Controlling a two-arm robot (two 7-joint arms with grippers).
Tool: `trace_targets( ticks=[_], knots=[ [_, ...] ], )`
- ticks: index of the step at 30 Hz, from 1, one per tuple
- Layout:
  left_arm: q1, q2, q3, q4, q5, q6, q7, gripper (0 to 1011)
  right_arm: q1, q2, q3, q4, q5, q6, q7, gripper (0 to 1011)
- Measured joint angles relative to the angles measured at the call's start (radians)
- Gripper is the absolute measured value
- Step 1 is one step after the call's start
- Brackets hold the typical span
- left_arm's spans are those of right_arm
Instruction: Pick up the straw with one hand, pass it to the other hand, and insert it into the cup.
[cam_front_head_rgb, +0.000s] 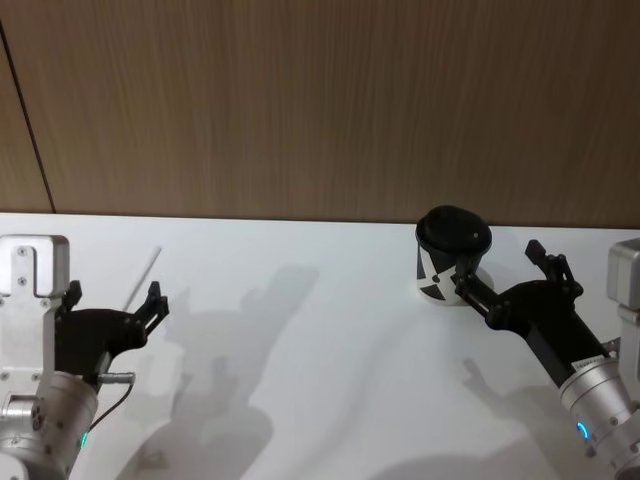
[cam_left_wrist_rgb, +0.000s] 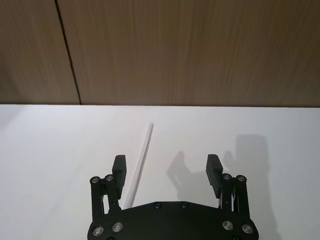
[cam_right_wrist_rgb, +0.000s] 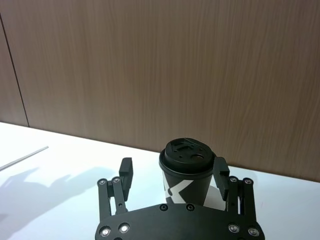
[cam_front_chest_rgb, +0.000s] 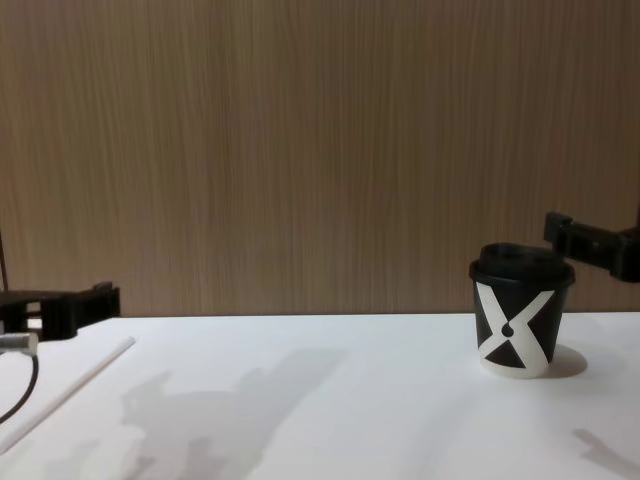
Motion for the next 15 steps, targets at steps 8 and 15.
trace_targets(
  ticks=[8, 15],
  knots=[
    [0.009, -0.020, -0.013, -0.013, -0.004, 0.061, 0.035, 1003, 0.000, 0.000, 0.000, 0.000, 0.000, 0.000, 0.000, 1001],
    [-0.006, -0.010, -0.003, -0.016, 0.019, 0.125, 0.048, 1003, 0.000, 0.000, 0.000, 0.000, 0.000, 0.000, 0.000, 1001]
  ],
)
